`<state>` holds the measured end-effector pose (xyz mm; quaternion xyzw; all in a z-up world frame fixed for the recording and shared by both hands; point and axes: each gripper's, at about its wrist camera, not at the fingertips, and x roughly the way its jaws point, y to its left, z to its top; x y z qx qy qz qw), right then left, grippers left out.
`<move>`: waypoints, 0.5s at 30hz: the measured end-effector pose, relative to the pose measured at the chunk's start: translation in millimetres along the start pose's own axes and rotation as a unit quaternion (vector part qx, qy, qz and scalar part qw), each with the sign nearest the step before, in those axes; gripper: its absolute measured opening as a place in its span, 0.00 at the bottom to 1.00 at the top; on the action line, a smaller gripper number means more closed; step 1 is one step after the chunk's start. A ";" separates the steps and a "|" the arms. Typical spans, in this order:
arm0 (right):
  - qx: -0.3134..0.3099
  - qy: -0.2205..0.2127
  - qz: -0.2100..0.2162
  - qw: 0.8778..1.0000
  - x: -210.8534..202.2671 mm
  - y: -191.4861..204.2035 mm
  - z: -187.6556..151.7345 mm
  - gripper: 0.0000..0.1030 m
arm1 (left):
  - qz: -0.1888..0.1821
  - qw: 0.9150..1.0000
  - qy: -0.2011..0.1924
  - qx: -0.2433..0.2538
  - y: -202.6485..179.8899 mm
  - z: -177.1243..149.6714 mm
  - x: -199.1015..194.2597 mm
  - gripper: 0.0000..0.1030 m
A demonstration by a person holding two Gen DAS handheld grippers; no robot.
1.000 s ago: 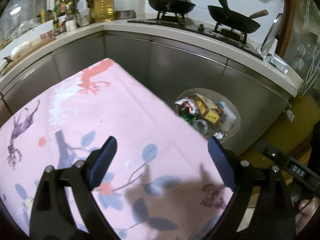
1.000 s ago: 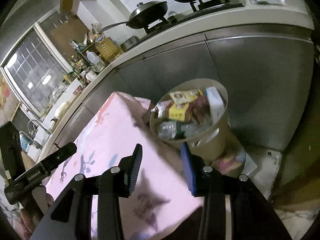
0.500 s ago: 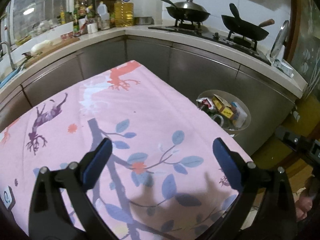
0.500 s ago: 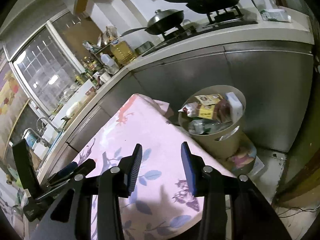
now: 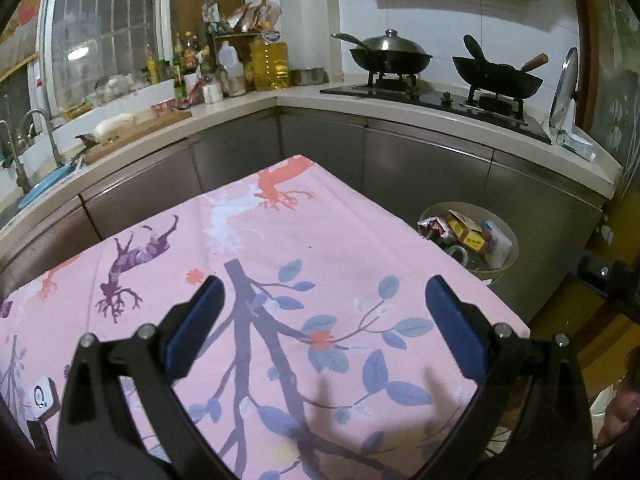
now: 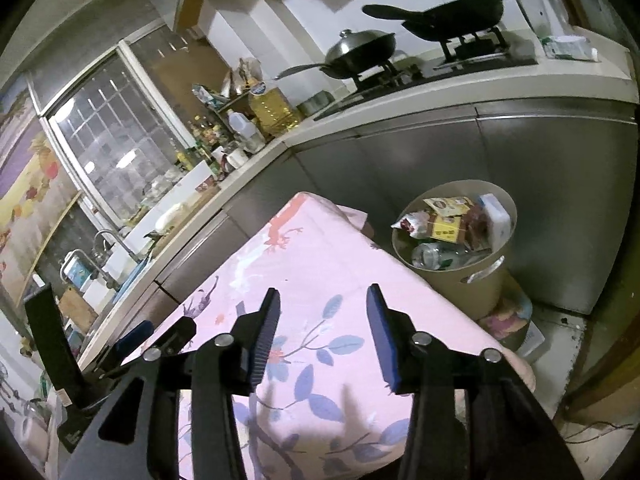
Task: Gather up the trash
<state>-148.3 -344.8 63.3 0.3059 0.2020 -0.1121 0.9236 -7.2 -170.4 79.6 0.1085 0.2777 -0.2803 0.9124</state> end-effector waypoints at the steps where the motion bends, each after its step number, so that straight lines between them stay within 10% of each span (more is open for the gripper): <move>1: -0.002 -0.002 0.002 1.000 -1.4 2.0 -0.5 0.48 | 0.001 1.000 -0.002 0.000 0.2 -0.3 -2.1 0.94; 15: 0.010 -0.001 0.004 1.000 -9.6 3.5 -9.2 0.50 | 0.034 0.999 -0.016 -0.001 -2.1 -5.7 -18.9 0.94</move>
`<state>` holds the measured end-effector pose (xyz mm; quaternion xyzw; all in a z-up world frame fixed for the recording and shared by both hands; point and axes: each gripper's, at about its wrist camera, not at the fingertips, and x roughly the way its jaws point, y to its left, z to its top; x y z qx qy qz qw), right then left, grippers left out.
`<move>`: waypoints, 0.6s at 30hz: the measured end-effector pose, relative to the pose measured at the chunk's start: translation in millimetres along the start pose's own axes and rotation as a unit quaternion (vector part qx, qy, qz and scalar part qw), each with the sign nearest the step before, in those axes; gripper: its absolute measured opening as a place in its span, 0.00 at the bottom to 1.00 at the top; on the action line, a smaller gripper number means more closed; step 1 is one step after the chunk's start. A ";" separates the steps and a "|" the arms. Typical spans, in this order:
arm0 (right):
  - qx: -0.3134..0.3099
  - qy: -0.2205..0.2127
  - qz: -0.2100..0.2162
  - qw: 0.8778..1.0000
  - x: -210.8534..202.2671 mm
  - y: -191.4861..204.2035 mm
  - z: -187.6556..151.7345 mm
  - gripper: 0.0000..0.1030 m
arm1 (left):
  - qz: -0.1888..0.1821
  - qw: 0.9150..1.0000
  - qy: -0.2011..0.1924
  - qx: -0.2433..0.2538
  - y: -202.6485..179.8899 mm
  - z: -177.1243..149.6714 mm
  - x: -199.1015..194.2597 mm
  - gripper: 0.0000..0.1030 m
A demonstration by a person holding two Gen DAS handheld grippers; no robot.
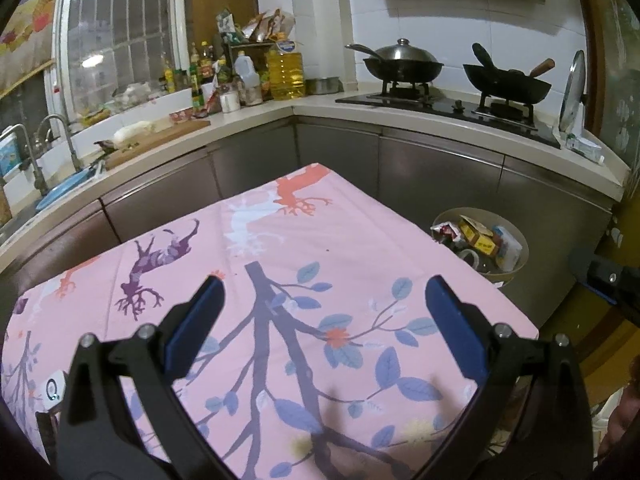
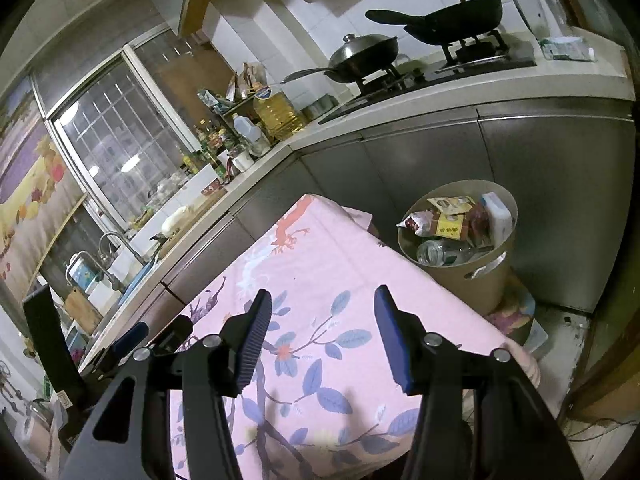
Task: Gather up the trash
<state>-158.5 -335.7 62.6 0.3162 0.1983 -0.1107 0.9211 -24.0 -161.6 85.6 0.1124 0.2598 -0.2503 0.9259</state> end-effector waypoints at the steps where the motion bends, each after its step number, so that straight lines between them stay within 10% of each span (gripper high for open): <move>1: 0.001 0.000 0.000 1.000 -1.0 -0.8 -0.8 0.50 | 0.000 1.000 0.000 0.000 0.4 0.0 0.2 0.94; 18: 0.033 -0.004 -0.015 0.999 -14.1 -25.9 -10.0 0.50 | 0.004 0.999 0.001 0.035 -24.1 -4.4 -7.8 0.94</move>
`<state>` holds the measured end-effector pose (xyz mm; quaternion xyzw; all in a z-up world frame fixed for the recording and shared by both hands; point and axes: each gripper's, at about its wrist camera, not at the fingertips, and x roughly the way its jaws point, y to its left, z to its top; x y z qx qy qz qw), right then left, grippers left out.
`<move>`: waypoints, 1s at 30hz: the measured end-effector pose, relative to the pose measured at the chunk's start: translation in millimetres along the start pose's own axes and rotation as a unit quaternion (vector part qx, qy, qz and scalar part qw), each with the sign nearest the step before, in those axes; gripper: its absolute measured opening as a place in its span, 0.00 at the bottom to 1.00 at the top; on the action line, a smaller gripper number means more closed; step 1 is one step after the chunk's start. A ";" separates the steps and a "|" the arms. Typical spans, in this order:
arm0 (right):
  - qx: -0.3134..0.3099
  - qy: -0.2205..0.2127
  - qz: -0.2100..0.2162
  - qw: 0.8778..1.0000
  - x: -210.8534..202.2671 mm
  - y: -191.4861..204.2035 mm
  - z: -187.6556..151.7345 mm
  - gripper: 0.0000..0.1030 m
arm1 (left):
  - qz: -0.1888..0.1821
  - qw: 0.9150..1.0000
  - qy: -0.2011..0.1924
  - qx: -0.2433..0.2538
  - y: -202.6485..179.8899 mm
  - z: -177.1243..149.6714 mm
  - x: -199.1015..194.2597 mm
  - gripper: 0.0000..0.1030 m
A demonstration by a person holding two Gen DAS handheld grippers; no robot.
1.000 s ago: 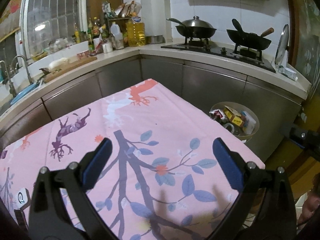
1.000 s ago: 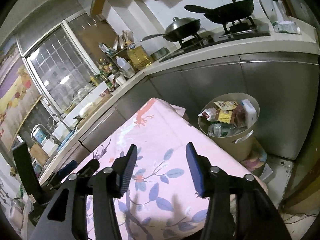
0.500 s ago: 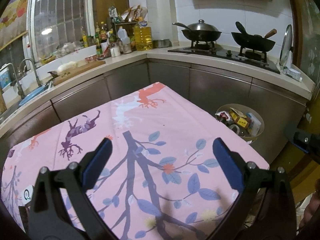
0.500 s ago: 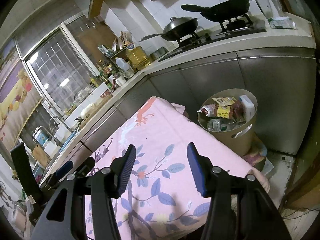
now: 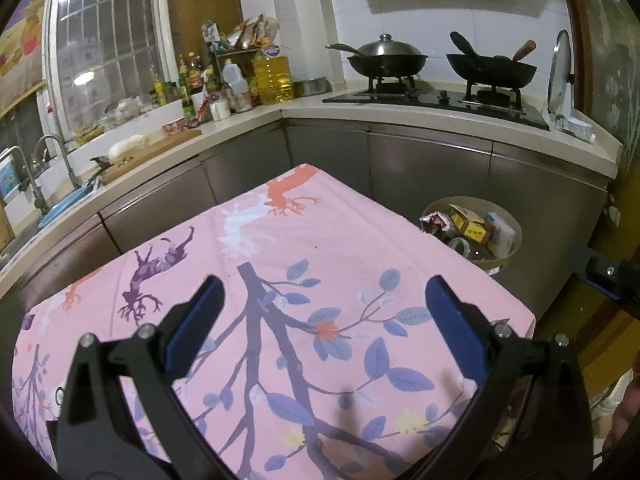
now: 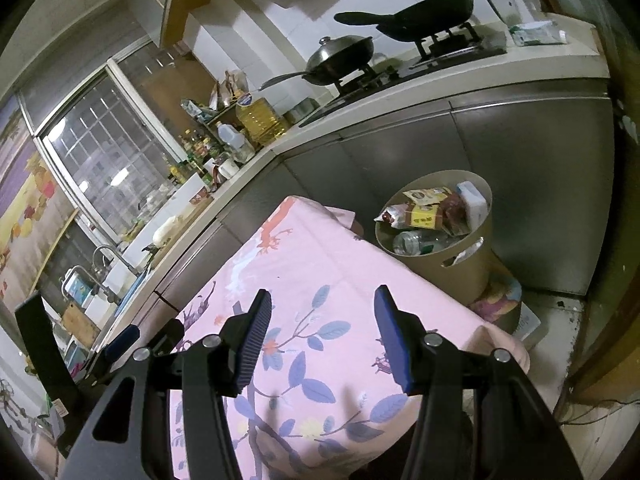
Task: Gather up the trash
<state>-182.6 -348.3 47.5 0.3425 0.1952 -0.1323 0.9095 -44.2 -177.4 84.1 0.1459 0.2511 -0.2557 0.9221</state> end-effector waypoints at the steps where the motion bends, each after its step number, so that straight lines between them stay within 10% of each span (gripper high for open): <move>1: 0.001 0.000 0.000 1.000 -0.3 -1.2 -0.3 0.50 | 0.001 1.000 0.000 0.001 -1.3 0.1 0.0 0.94; 30: 0.009 0.004 -0.003 1.000 -3.9 -11.4 -5.1 0.50 | 0.009 1.000 0.006 0.014 -6.0 -3.9 0.0 0.94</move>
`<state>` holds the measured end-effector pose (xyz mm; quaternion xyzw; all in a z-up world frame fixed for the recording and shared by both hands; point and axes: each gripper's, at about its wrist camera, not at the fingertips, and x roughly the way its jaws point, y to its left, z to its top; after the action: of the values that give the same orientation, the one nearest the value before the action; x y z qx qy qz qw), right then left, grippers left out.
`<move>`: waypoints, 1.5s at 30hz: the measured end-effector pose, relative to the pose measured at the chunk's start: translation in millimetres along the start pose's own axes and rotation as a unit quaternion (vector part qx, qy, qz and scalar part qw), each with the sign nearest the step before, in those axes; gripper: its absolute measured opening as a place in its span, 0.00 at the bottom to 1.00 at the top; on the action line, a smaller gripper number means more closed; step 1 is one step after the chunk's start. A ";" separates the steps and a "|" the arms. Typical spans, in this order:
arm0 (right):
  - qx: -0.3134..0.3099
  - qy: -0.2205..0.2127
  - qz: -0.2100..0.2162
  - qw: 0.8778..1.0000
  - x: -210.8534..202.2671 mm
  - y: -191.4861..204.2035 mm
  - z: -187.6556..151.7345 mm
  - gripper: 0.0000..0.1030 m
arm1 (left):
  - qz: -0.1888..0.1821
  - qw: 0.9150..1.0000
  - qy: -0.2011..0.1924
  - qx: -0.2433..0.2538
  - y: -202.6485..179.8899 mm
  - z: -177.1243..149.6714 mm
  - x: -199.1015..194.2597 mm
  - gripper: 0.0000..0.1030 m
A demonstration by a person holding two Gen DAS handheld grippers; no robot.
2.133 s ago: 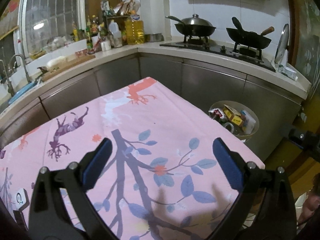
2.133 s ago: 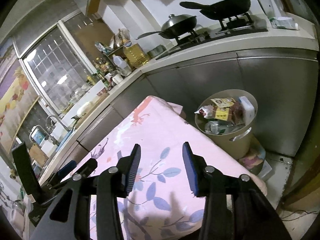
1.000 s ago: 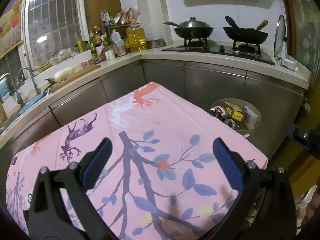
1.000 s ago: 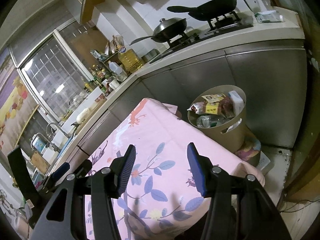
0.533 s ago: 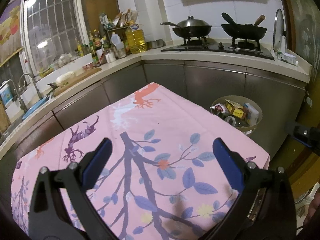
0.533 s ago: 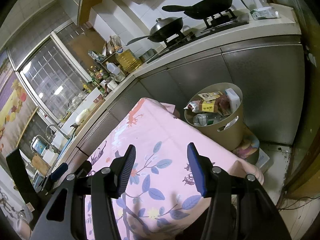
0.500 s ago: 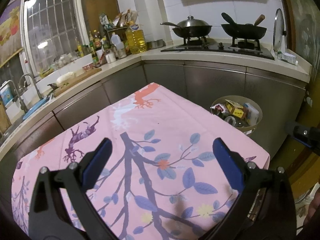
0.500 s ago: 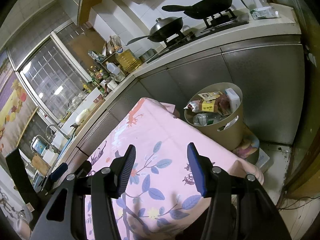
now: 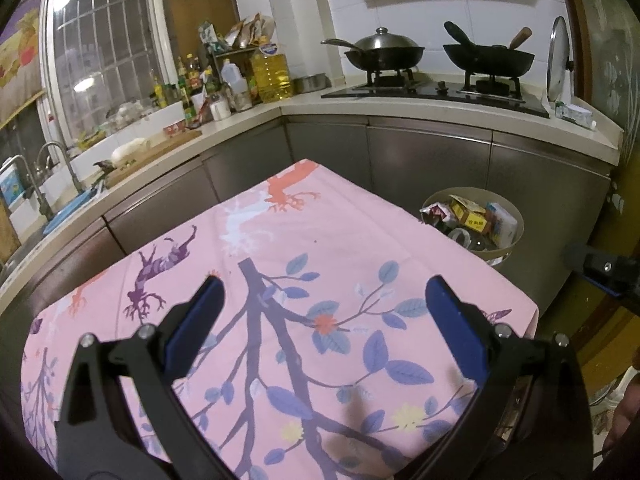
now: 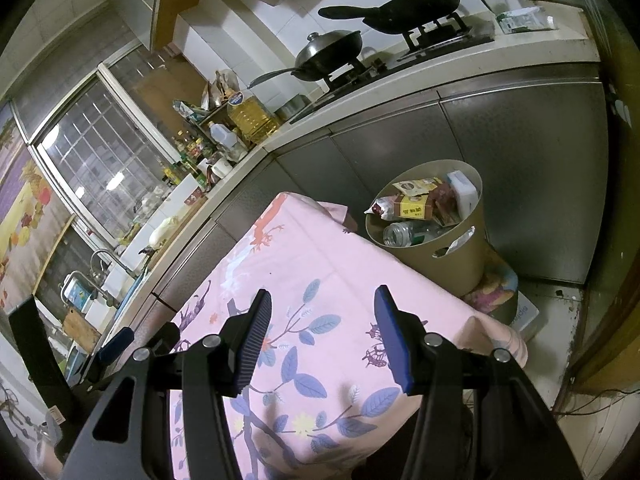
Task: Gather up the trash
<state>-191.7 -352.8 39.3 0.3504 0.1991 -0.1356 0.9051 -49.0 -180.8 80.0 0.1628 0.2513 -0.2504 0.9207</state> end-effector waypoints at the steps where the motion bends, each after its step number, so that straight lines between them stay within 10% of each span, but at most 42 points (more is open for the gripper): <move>1: 0.001 0.000 0.000 1.000 0.0 0.1 0.2 0.50 | 0.000 1.000 0.000 0.001 0.2 -0.2 0.1 0.94; 45: 0.008 0.004 -0.002 1.000 6.9 0.1 -9.6 0.50 | -0.002 1.000 0.010 0.015 12.5 -11.8 3.8 0.94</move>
<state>-188.1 -346.8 29.7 0.3579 0.2026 -0.1371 0.9012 -43.9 -167.0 70.5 0.1781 0.2570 -0.2546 0.9151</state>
